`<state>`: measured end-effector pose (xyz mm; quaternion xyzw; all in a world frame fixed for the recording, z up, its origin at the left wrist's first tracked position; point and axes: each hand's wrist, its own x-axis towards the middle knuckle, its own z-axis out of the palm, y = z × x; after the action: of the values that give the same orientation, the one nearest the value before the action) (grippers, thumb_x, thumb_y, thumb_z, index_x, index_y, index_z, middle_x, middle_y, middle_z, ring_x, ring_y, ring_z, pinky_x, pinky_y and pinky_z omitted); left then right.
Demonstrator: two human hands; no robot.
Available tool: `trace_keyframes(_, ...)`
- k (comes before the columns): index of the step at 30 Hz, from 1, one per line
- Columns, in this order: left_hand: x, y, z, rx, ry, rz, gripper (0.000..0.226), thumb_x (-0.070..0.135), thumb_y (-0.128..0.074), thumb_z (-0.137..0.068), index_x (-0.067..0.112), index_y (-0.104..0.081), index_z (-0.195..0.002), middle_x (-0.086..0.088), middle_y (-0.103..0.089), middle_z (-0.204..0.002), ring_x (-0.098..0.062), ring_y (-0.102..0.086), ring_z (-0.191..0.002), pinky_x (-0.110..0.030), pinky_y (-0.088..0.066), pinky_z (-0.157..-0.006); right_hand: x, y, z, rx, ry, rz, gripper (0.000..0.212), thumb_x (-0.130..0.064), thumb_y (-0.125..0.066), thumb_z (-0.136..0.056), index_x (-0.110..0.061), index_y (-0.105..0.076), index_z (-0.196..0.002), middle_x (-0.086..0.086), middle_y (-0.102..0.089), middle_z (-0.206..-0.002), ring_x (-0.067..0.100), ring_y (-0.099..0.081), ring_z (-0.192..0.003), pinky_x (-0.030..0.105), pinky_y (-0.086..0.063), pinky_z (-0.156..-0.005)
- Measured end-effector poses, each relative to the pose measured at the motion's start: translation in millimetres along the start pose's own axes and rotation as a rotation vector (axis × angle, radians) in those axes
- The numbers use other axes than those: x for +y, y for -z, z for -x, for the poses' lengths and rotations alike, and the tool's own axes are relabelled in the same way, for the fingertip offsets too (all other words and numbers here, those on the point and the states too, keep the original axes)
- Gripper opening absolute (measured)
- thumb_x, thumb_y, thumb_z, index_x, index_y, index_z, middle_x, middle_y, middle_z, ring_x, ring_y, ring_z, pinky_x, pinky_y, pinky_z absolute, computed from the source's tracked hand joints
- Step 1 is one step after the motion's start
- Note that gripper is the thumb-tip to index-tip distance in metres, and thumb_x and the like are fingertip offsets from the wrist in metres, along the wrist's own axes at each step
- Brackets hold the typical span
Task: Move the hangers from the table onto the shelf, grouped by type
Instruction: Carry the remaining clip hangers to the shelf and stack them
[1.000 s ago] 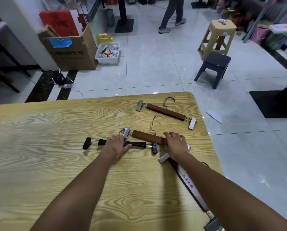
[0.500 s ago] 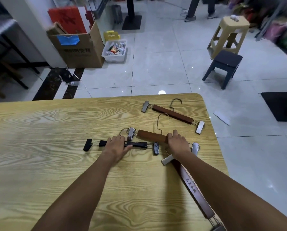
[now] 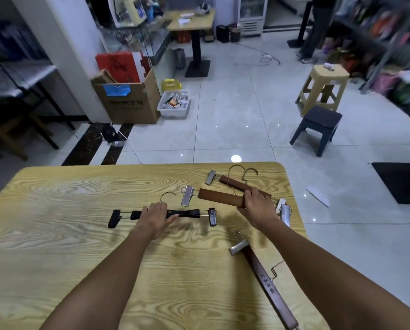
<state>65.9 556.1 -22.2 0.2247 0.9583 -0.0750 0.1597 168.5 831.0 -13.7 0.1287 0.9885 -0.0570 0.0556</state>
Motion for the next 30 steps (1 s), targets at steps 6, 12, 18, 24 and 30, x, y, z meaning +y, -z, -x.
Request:
trace_keyframes(6, -24.0, 28.9, 40.5, 0.027, -0.017, 0.002, 0.05, 0.055, -0.029, -0.097, 0.012, -0.046, -0.114, -0.006, -0.052, -0.115, -0.023, -0.046, -0.108, -0.036, -0.032, -0.102, -8.6, 47.0, 7.4, 0.063, -0.046, -0.021, 0.044, -0.04, -0.053, -0.092, -0.008, -0.049, -0.122, 0.009, -0.048, -0.124, 0.03, -0.06, -0.101, 0.036, -0.045, -0.079)
trace_keyframes(12, -45.7, 60.8, 98.1, 0.104, -0.008, -0.015, 0.045, 0.055, -0.035, -0.095, 0.013, -0.046, -0.105, -0.001, -0.05, -0.099, -0.016, -0.036, -0.083, -0.028, -0.031, -0.084, -39.7, 99.5, 15.2, 0.138, 0.046, -0.024, 0.03, -0.039, -0.056, -0.087, -0.014, -0.057, -0.104, 0.003, -0.063, -0.103, 0.026, -0.062, -0.093, 0.031, -0.038, -0.07)
trace_keyframes(18, -73.8, 86.7, 163.7, 0.147, 0.158, -0.046, 0.045, 0.058, -0.042, -0.092, 0.015, -0.046, -0.104, -0.003, -0.058, -0.107, -0.023, -0.053, -0.098, -0.032, -0.036, -0.088, -86.9, 137.8, 20.0, 0.179, 0.194, -0.114, 0.018, -0.034, -0.058, -0.085, -0.019, -0.049, -0.09, 0.004, -0.066, -0.099, 0.026, -0.062, -0.09, 0.029, -0.033, -0.068)
trace_keyframes(24, -83.0, 103.5, 235.4, 0.3, 0.433, 0.14, 0.037, 0.049, -0.054, -0.09, 0.016, -0.038, -0.089, 0.0, -0.049, -0.089, -0.024, -0.051, -0.084, -0.028, -0.03, -0.07, -138.0, 170.1, 33.1, 0.229, 0.423, -0.184, 0.023, -0.036, -0.061, -0.086, -0.019, -0.045, -0.086, 0.003, -0.065, -0.096, 0.026, -0.063, -0.089, 0.029, -0.035, -0.067)
trace_keyframes(30, -78.0, 97.4, 312.7, 0.451, 0.674, 0.285, 0.032, 0.041, -0.059, -0.089, 0.015, -0.041, -0.09, 0.0, -0.052, -0.089, -0.02, -0.048, -0.079, -0.029, -0.034, -0.065, -180.5, 180.3, 55.9, 0.223, 0.626, -0.194, 0.03, -0.04, -0.06, -0.086, -0.015, -0.057, -0.101, 0.006, -0.065, -0.102, 0.028, -0.064, -0.094, 0.03, -0.041, -0.069)
